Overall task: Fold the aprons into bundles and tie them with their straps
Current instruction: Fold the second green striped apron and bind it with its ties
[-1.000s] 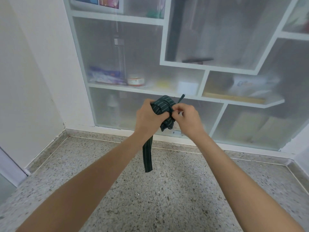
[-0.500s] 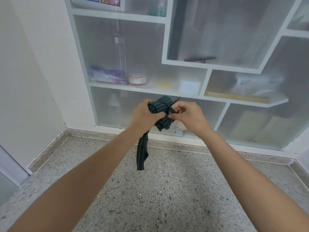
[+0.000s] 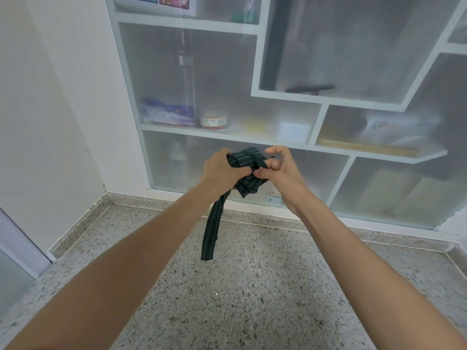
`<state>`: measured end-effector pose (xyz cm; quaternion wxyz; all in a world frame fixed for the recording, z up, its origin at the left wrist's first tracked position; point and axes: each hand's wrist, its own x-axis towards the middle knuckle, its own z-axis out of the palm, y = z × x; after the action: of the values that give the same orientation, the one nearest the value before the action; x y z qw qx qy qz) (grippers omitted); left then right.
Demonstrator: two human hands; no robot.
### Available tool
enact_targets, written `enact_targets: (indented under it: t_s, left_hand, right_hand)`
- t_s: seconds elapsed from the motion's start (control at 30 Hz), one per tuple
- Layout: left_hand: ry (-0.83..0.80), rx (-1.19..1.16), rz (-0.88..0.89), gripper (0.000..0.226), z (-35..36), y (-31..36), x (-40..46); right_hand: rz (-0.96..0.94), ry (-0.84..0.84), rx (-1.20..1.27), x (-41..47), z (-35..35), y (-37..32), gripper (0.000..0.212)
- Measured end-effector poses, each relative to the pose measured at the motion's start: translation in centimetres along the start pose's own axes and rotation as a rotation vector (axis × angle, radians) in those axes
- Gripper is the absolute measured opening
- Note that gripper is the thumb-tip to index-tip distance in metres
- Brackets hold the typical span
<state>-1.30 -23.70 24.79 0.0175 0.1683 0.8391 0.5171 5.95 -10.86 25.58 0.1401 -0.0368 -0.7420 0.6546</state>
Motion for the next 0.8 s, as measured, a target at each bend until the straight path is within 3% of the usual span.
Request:
enact_targets:
  t_s: [0.17, 0.3, 0.4, 0.5, 0.6, 0.67, 0.8]
  left_hand:
    - [-0.043, 0.003, -0.007, 0.033, 0.0, 0.3, -0.2]
    - [-0.042, 0.029, 0.006, 0.026, -0.3, 0.3, -0.3]
    - [-0.01, 0.037, 0.005, 0.024, -0.5, 0.2, -0.3]
    - [-0.013, 0.06, -0.011, 0.02, -0.8, 0.0, -0.3]
    - [-0.034, 0.088, -0.043, 0.024, -1.1, -0.5, -0.5]
    - [-0.057, 0.099, -0.056, 0.02, -1.2, -1.3, -0.9]
    - [-0.074, 0.026, -0.076, 0.024, -1.4, -2.4, -1.9]
  right_hand:
    - [-0.242, 0.172, -0.414, 0.3, 0.4, 0.5, 0.026]
    - [-0.432, 0.243, -0.739, 0.4, 0.1, 0.9, 0.004]
    - [-0.608, 0.31, -1.05, 0.5, 0.0, 1.6, 0.008]
    - [-0.595, 0.286, -0.825, 0.1, 0.3, 1.9, 0.007]
    - [-0.235, 0.152, -0.378, -0.5, 0.7, 1.3, 0.01]
    - [-0.119, 0.106, -0.053, -0.4, 0.6, 0.8, 0.012]
    - [-0.106, 0.092, -0.033, -0.2, -0.1, 0.2, 0.01]
